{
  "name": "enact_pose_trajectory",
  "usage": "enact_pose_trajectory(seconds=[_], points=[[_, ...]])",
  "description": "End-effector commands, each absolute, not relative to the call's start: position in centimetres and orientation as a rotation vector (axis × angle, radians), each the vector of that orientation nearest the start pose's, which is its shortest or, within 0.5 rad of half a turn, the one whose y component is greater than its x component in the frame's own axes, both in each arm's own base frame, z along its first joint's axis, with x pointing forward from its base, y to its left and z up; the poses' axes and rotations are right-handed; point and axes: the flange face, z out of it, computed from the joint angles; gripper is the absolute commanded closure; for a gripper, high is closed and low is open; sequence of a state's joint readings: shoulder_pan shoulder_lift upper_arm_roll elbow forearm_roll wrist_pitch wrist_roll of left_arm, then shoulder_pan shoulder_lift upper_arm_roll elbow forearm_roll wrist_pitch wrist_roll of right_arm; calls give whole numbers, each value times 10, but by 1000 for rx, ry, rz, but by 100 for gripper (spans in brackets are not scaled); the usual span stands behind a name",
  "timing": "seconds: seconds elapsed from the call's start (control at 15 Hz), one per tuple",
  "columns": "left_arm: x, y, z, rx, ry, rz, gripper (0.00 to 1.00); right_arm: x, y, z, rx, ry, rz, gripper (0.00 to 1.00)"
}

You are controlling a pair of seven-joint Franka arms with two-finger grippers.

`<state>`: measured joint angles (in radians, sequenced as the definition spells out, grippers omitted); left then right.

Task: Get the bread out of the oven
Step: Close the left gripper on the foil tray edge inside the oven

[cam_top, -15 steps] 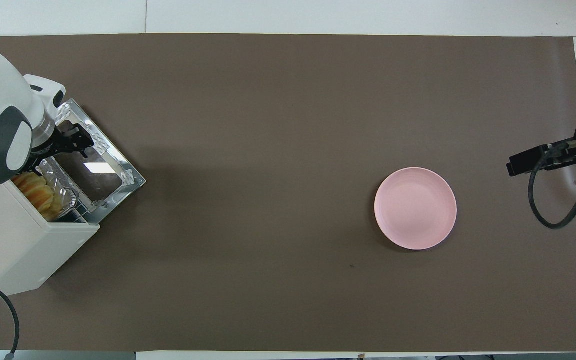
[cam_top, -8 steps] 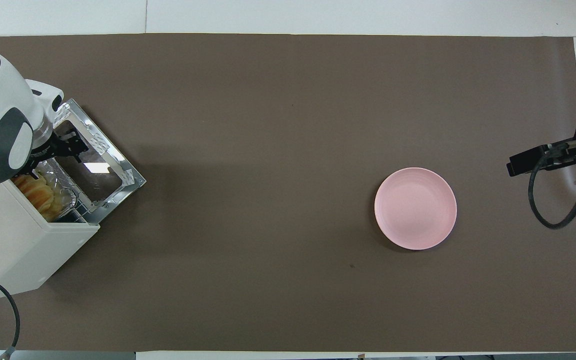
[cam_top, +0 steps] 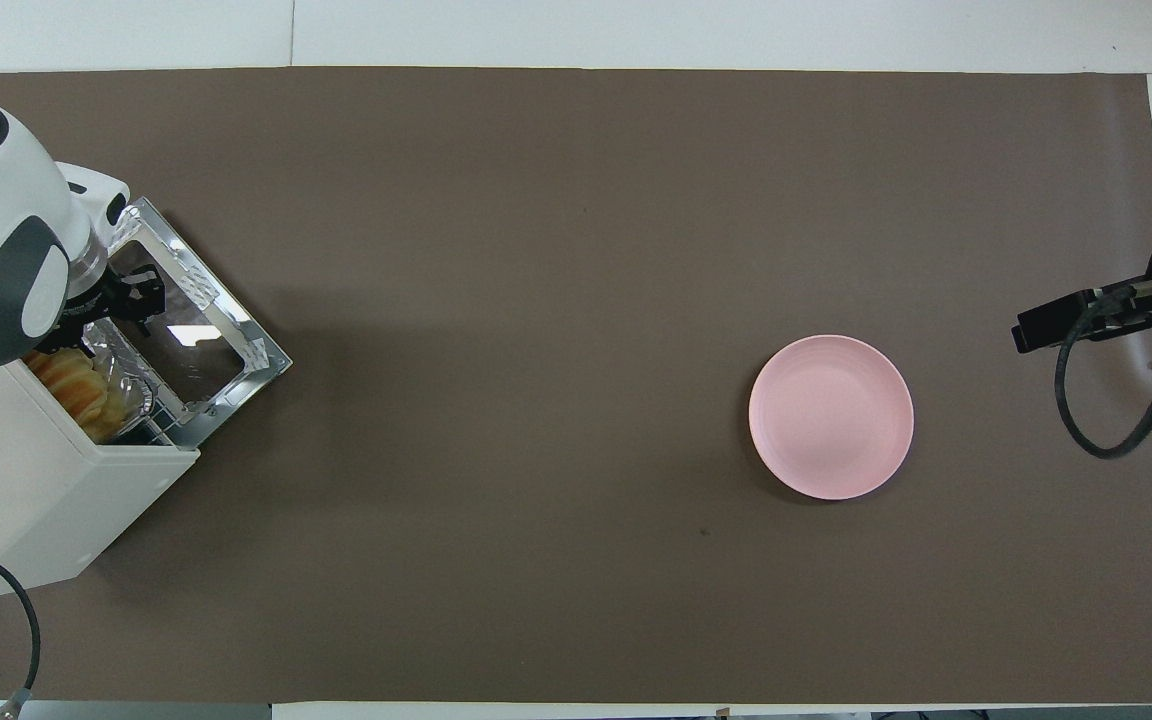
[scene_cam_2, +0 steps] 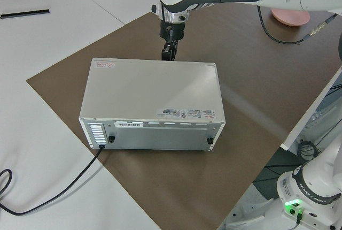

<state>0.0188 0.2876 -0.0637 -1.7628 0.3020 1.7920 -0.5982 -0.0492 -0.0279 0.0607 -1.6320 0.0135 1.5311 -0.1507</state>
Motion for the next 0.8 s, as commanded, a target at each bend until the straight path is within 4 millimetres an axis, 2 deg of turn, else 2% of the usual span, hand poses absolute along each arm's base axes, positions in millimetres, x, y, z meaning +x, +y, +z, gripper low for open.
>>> enact_pose_trajectory(seconds=[0.0, 0.27, 0.47, 0.53, 0.73], points=[[606, -3, 385, -2709, -592, 225, 100, 535, 7, 609, -3102, -267, 119, 0], [606, -6, 385, -2716, -557, 231, 100, 535, 10, 609, -3101, -274, 119, 0], [610, -6, 393, -2721, -554, 216, 100, 534, 9, 610, -3102, -272, 117, 0], [614, -11, 399, -2726, -549, 198, 100, 535, 10, 609, -3101, -274, 119, 0], [629, -49, 410, -2788, -517, 165, 100, 535, 8, 609, -3102, -270, 119, 0]])
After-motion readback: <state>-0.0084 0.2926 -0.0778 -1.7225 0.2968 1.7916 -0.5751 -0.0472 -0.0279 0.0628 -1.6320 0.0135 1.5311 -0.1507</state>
